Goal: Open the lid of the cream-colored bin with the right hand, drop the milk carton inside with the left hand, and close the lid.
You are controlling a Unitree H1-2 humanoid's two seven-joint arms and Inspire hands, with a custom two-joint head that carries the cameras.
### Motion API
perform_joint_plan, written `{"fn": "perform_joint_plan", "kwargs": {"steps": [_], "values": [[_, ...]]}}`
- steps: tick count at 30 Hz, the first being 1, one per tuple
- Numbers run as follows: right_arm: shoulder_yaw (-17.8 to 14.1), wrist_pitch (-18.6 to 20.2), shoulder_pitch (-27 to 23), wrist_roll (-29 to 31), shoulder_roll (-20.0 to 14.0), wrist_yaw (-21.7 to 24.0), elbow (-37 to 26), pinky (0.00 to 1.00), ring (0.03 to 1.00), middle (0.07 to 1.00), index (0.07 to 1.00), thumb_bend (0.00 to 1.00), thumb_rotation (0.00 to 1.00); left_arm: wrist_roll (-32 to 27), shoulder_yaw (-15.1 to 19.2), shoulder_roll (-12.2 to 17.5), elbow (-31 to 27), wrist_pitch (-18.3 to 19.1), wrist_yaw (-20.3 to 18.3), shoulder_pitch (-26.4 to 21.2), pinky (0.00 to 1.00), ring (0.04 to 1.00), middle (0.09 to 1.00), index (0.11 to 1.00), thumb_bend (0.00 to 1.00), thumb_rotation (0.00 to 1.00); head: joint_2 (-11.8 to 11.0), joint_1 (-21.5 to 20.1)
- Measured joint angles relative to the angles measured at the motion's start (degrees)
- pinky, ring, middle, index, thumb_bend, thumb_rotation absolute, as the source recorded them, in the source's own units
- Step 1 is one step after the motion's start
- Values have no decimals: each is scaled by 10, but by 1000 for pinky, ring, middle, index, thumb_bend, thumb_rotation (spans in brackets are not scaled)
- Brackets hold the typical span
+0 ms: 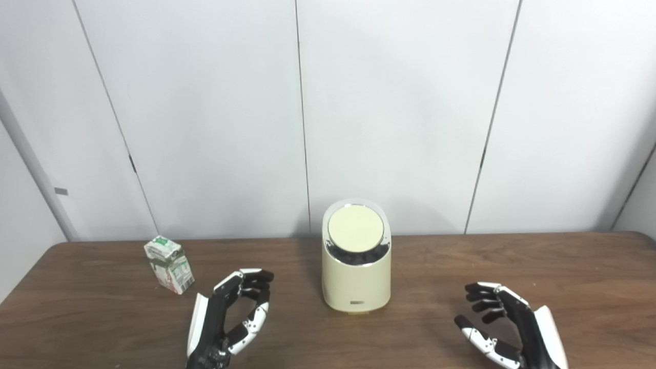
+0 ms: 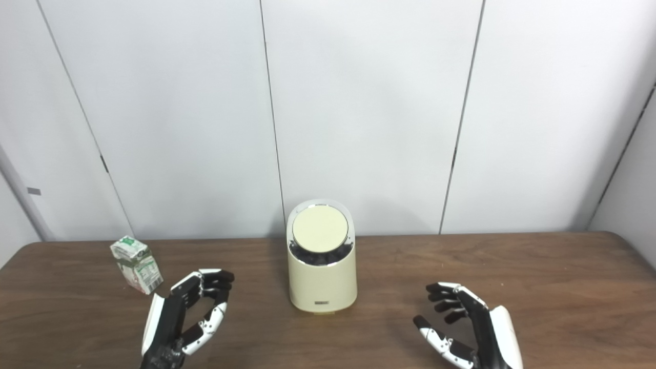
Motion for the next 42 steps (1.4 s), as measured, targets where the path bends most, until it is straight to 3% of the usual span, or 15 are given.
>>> {"fn": "perform_joint_plan", "kwargs": {"steps": [17,23,28,29,31,34,37,41,42], "values": [[0,0,0,0,0,0,0,479,591,631,647,289,301,0,0,0,0,0,0,0,546,620,651,637,189,109,0,-1],[0,0,0,2,0,0,-1,526,617,649,647,280,250,0,0,0,-1,0,0,0,550,622,652,639,192,106,3,2],[-9,6,4,27,8,1,-8,562,642,663,661,310,345,0,0,0,-1,0,0,0,548,622,653,638,197,152,6,-3],[-10,12,7,33,11,3,-13,563,644,667,666,318,358,0,0,0,-1,0,0,0,548,622,654,639,199,162,7,-3],[-9,47,15,38,17,19,-35,635,728,759,790,576,646,0,1,0,-2,4,-1,0,550,626,656,639,198,156,9,-7],[-5,119,15,40,20,62,-89,739,822,850,882,750,804,-2,2,1,-3,12,-3,1,543,626,655,640,195,125,8,-7],[-8,173,-16,38,15,88,-133,828,901,921,951,737,881,-3,2,2,-3,12,-3,1,542,621,650,637,196,168,8,-7],[-5,226,-81,37,3,120,-182,845,919,944,974,717,888,-1,1,2,-2,12,-3,0,548,623,650,635,201,156,8,-5],[-5,234,-97,38,2,127,-186,859,939,966,990,728,853,-1,1,1,-2,12,-3,0,547,622,650,634,197,134,8,-5]]}}
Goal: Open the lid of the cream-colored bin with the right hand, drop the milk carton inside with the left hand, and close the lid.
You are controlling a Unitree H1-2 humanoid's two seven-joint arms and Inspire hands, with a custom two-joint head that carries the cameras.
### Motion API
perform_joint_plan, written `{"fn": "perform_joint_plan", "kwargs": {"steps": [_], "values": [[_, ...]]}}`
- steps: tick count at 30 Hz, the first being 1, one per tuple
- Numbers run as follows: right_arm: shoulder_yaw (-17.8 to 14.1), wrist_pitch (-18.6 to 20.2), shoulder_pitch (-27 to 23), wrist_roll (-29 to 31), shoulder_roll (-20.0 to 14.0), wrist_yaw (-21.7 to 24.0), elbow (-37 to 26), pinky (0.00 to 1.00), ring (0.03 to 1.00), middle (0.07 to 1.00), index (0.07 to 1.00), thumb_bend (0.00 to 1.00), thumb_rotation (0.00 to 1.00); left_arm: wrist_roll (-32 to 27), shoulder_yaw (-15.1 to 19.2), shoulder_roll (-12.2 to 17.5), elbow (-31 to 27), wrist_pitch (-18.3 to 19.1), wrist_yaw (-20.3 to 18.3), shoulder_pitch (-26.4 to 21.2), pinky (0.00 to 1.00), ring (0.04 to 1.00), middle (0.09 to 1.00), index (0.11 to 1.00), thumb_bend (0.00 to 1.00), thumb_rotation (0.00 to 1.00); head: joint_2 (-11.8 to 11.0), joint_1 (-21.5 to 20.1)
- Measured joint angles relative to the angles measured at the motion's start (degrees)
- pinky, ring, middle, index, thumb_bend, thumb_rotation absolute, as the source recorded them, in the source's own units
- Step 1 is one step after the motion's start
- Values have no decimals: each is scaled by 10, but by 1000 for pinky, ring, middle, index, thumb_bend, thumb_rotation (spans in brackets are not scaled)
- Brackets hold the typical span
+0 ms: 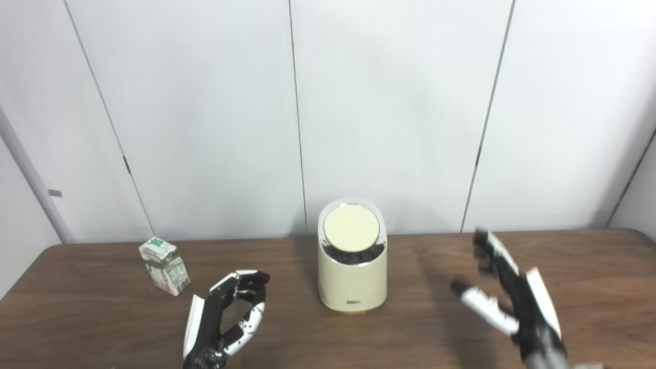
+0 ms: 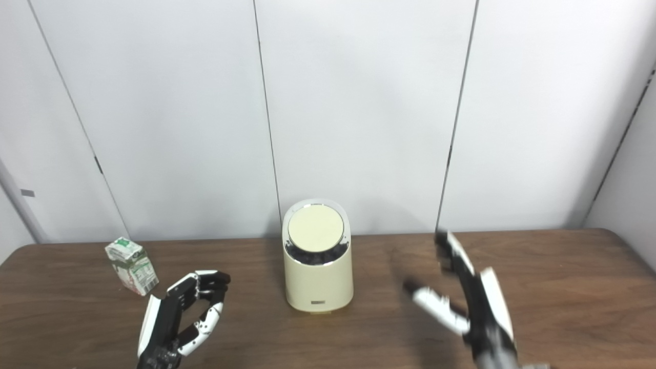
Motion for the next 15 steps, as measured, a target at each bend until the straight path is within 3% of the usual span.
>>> {"fn": "perform_joint_plan", "kwargs": {"steps": [5,11,15], "values": [[13,44,-57,6,0,27,-1,857,969,999,1000,767,822,0,0,-1,-1,0,0,-1,547,626,653,636,194,134,0,3],[54,91,-100,-45,0,43,4,804,942,990,1000,816,807,-3,0,0,-1,0,0,-1,547,629,655,638,192,116,4,4],[69,102,-135,-72,4,40,25,776,923,984,1000,832,760,-9,1,0,-2,1,-1,-1,552,631,657,641,194,128,4,4]]}}
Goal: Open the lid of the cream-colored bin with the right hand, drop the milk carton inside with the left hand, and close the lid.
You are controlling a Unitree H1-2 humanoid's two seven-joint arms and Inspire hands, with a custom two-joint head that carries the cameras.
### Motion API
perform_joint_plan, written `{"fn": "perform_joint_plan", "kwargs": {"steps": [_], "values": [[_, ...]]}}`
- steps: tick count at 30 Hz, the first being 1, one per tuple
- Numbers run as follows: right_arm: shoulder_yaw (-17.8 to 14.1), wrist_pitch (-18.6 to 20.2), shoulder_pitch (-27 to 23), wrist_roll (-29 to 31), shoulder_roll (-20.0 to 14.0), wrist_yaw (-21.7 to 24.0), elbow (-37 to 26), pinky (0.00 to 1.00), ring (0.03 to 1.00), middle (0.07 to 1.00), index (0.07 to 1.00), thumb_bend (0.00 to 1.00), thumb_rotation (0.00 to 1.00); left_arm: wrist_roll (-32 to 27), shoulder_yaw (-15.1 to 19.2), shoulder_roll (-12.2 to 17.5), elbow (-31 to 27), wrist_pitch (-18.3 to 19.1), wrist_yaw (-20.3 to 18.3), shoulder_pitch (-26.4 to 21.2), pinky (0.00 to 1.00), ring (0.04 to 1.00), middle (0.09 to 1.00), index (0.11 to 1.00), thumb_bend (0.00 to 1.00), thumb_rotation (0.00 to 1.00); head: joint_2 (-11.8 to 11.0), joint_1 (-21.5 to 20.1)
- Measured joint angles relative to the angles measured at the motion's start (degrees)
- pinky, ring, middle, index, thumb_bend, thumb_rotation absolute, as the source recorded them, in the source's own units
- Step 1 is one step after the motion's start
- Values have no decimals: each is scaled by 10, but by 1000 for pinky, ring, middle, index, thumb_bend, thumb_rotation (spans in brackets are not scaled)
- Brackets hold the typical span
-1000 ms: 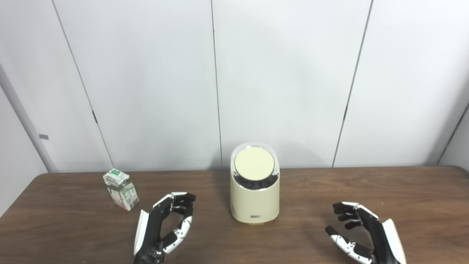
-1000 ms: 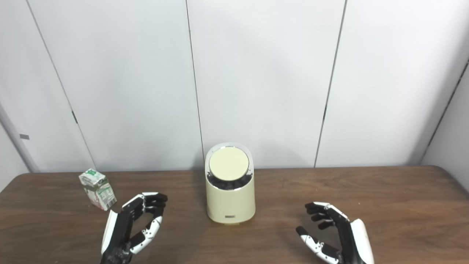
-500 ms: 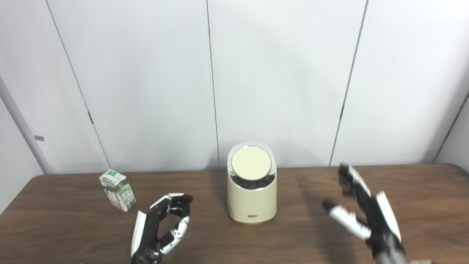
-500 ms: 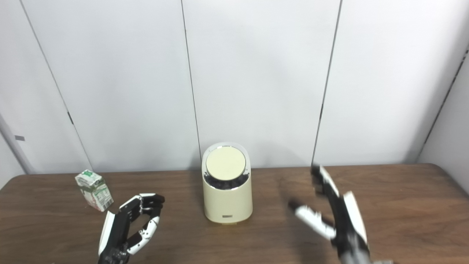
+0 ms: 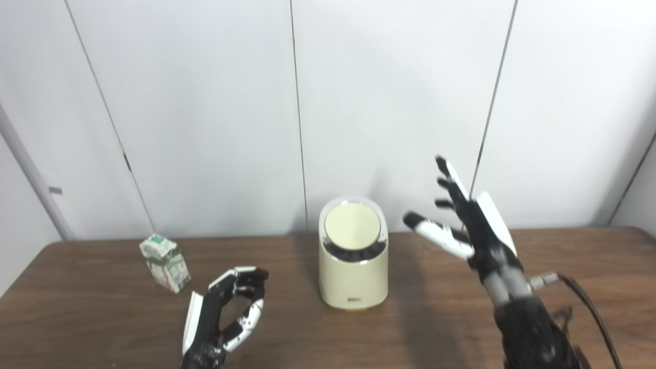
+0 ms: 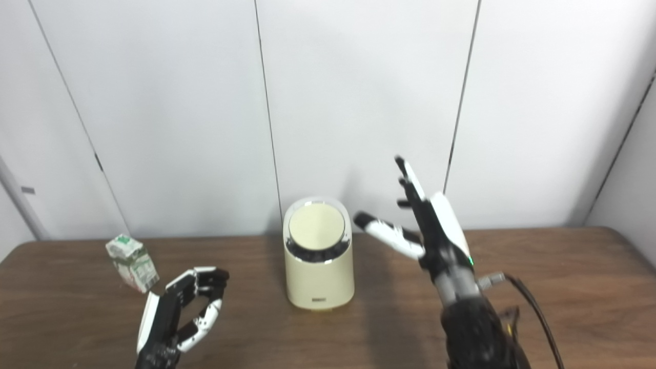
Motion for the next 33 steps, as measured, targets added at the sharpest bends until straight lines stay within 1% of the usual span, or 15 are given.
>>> {"fn": "perform_joint_plan", "kwargs": {"steps": [2,4,6,8,10,13,14,17,20,24,27,30,33], "values": [[10,5,-10,-20,4,-5,19,772,920,992,1000,832,736,0,0,0,0,1,0,0,556,634,660,643,195,124,-1,1],[19,10,-13,-32,12,-6,32,869,978,999,1000,830,698,-1,-1,0,0,2,0,0,551,631,659,643,197,118,-3,0],[24,13,-16,-37,21,-7,53,952,995,1000,1000,838,687,0,-1,0,0,3,0,0,548,628,656,640,197,118,-4,0],[28,13,-20,-43,23,-9,78,990,999,1000,1000,853,673,0,-1,0,0,3,0,-1,548,628,656,640,196,124,-4,1],[32,14,-26,-57,23,-15,103,998,1000,1000,1000,860,657,0,-1,0,0,3,0,-1,551,628,655,639,195,121,-5,1],[38,24,-35,-77,26,-26,122,1000,1000,1000,1000,867,607,0,-1,0,0,3,0,-1,555,631,657,641,195,106,-6,1],[39,26,-37,-82,28,-30,125,1000,1000,1000,1000,864,588,0,-1,0,0,3,0,0,557,632,658,641,196,117,-5,1],[47,23,-49,-92,35,-45,152,1000,1000,1000,1000,837,493,0,-1,0,0,3,0,-1,557,630,656,641,197,124,-5,0],[60,19,-56,-102,35,-57,178,1000,1000,1000,1000,833,465,-1,-1,-1,0,3,0,-1,559,630,657,643,198,106,-5,1],[64,7,-59,-103,35,-70,201,1000,1000,1000,1000,814,452,-1,-2,-1,0,3,0,-1,556,629,656,640,198,108,-6,2],[65,4,-62,-105,35,-79,220,1000,1000,1000,1000,797,462,-1,-1,0,0,3,0,-1,556,630,656,640,197,118,-6,2],[70,4,-67,-109,35,-84,235,1000,1000,1000,1000,795,476,-1,-1,0,0,4,0,-1,552,627,655,639,198,96,-6,3],[74,4,-75,-112,34,-89,242,1000,1000,1000,1000,792,475,-1,-1,0,0,4,0,-1,552,629,656,639,200,96,-6,3]]}}
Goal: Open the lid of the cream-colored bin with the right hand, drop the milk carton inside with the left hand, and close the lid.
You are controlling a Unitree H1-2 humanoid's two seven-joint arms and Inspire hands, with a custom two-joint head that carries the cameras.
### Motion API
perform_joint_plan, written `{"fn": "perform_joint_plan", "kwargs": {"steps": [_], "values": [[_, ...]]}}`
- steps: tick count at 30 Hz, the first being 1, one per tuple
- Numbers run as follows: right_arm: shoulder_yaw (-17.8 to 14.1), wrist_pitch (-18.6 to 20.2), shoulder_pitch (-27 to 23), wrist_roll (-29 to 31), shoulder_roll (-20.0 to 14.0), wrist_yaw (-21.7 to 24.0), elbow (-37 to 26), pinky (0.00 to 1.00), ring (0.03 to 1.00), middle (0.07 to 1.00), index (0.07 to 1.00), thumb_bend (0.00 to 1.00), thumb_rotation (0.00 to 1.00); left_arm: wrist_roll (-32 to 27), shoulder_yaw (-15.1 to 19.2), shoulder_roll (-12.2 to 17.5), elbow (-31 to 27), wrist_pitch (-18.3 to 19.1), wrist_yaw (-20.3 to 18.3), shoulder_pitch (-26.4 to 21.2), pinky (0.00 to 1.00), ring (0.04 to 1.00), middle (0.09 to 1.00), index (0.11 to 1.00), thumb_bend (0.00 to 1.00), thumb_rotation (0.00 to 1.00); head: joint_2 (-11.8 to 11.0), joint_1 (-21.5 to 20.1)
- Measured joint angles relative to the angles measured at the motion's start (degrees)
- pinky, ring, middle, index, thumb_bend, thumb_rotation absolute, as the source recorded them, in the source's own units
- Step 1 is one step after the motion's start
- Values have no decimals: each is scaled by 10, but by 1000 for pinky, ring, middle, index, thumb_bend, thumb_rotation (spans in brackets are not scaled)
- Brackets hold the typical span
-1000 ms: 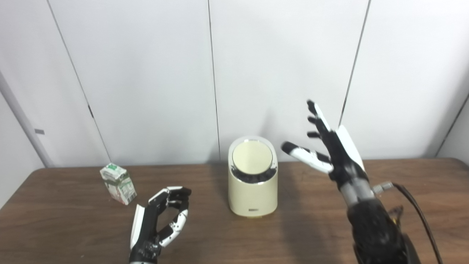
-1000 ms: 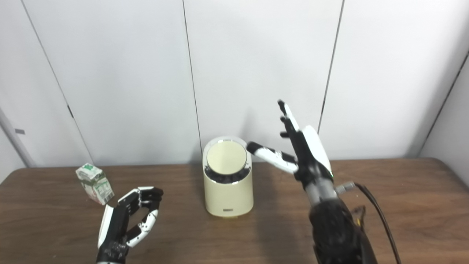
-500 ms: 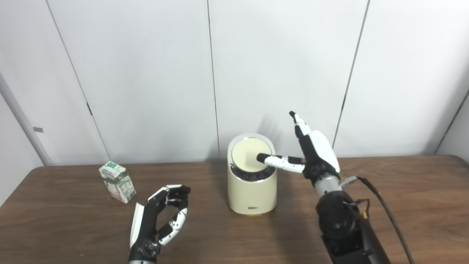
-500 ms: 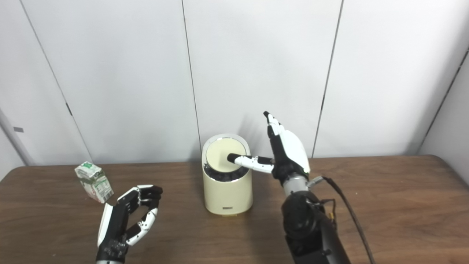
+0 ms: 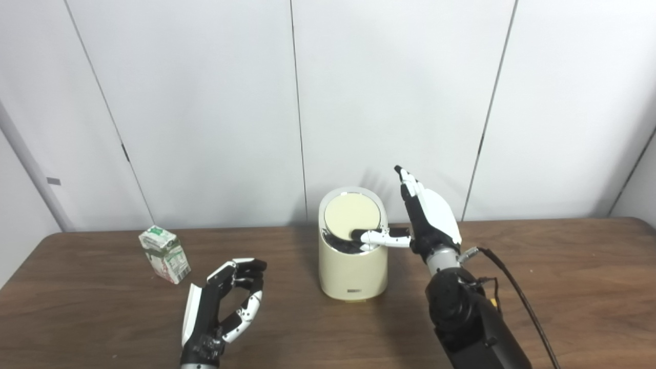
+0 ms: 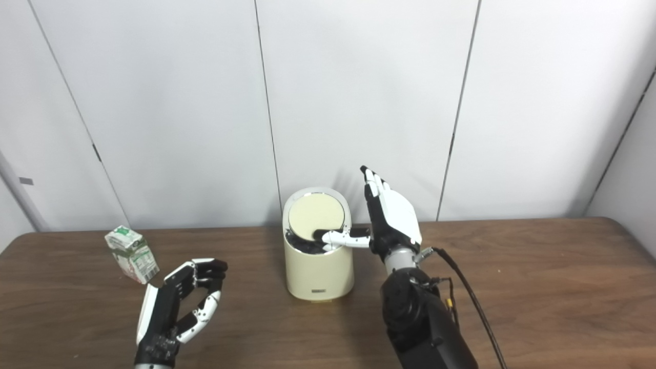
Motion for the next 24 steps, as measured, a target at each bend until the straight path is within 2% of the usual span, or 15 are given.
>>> {"fn": "perform_joint_plan", "kwargs": {"steps": [5,17,20,24], "values": [[8,0,-4,-3,0,-8,9,1000,1000,1000,1000,758,483,0,0,0,0,0,0,0,555,632,658,640,198,101,1,0],[11,0,-10,-4,-1,-11,21,1000,1000,1000,998,748,515,0,0,0,0,0,0,0,553,629,656,641,198,117,1,0],[11,0,-10,-4,-1,-11,22,1000,1000,1000,1000,742,503,1,0,0,0,1,0,0,554,629,655,641,199,128,2,-1],[14,0,-11,-10,-2,-11,22,1000,1000,1000,997,732,430,1,0,0,0,1,0,0,553,626,654,638,201,123,3,-3]]}}
